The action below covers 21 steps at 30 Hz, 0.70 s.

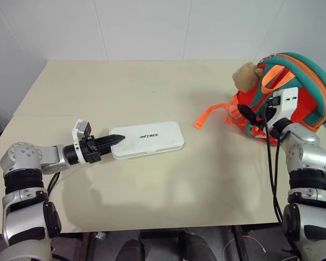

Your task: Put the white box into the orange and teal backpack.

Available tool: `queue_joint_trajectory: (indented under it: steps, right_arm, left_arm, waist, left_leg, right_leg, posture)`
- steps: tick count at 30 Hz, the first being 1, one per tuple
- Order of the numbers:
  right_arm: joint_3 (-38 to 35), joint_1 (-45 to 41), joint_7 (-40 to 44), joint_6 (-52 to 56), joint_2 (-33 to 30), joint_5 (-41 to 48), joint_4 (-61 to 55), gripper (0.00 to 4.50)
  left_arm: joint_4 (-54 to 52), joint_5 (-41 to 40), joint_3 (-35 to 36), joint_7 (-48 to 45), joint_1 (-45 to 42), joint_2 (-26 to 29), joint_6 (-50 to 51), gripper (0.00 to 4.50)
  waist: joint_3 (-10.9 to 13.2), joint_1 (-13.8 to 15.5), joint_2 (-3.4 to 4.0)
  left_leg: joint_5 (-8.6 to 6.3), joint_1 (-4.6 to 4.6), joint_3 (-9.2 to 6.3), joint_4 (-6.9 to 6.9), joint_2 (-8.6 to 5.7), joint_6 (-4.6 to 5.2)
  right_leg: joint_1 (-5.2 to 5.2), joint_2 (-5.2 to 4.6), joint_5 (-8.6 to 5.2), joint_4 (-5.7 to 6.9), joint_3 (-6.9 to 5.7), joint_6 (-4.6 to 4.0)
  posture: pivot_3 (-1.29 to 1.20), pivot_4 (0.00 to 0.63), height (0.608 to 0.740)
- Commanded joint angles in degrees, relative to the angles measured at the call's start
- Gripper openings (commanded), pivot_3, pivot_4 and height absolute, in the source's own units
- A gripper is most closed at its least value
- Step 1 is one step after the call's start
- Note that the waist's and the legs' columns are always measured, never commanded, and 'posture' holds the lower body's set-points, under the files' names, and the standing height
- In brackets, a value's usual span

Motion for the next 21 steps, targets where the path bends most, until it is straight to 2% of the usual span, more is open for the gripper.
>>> queue_joint_trajectory:
  steps: [1,4,11,13,16,21]
  right_arm:
    - [-1.2,-4.29,-1.71,-6.12,0.85,-0.12,4.82,4.32]
    - [-1.1,-5.24,-0.56,-8.79,2.11,0.49,5.84,3.57]
    - [-0.59,-4.81,-0.82,-8.82,2.63,0.1,5.89,1.13]
    - [-0.45,-5.15,-0.83,-8.83,2.67,-0.05,6.29,0.56]
    - [0.81,-4.91,1.34,-7.13,3.22,0.43,3.35,0.52]
    - [4.05,-0.36,7.32,0.44,3.57,3.62,-10.55,0.52]
  left_arm:
    - [-2.69,-5.69,0.83,2.25,0.57,1.29,0.12,1.33]
    - [-3.26,-7.95,1.03,4.5,1.24,1.33,0.12,1.33]
    - [-3.79,-11.33,1.88,8.58,2.22,0.82,0.12,1.33]
    - [-3.45,-11.55,2.09,9.38,1.9,0.66,0.12,1.33]
    - [-2.91,-11.38,2.55,9.84,1.18,1.13,0.12,1.33]
    - [-2.09,-10.21,4.71,9.96,0.73,2.95,0.11,1.33]
  waist:
    - [0.0,-0.05,0.0]
    - [0.0,-0.11,0.0]
    - [0.0,-0.17,0.0]
    - [0.0,-0.14,0.0]
    - [0.0,-0.19,0.01]
    - [0.0,-0.35,0.0]
  left_leg:
    - [-0.01,0.0,0.0,0.01,0.01,-0.02]
    - [0.0,0.0,0.03,0.01,0.02,-0.08]
    - [-0.01,0.0,0.08,0.0,0.04,-0.15]
    - [-0.01,0.0,0.07,0.01,0.04,-0.15]
    - [0.0,0.0,0.08,0.01,0.03,-0.16]
    - [0.0,-0.01,0.11,-0.03,0.08,-0.19]
  right_leg:
    - [0.0,0.0,0.0,0.0,0.0,0.0]
    - [-0.02,0.0,0.0,0.0,0.01,0.01]
    - [-0.04,0.02,0.0,0.01,0.06,0.01]
    - [-0.04,0.02,0.0,0.02,0.05,0.01]
    - [-0.04,0.02,0.0,0.03,0.05,0.01]
    - [-0.14,0.1,0.0,0.07,0.09,0.01]
  posture:
    - [0.0,0.15,0.74]
    - [0.0,0.15,0.74]
    - [0.0,0.15,0.74]
    - [0.0,0.15,0.74]
    - [0.0,0.15,0.74]
    - [0.0,0.15,0.74]
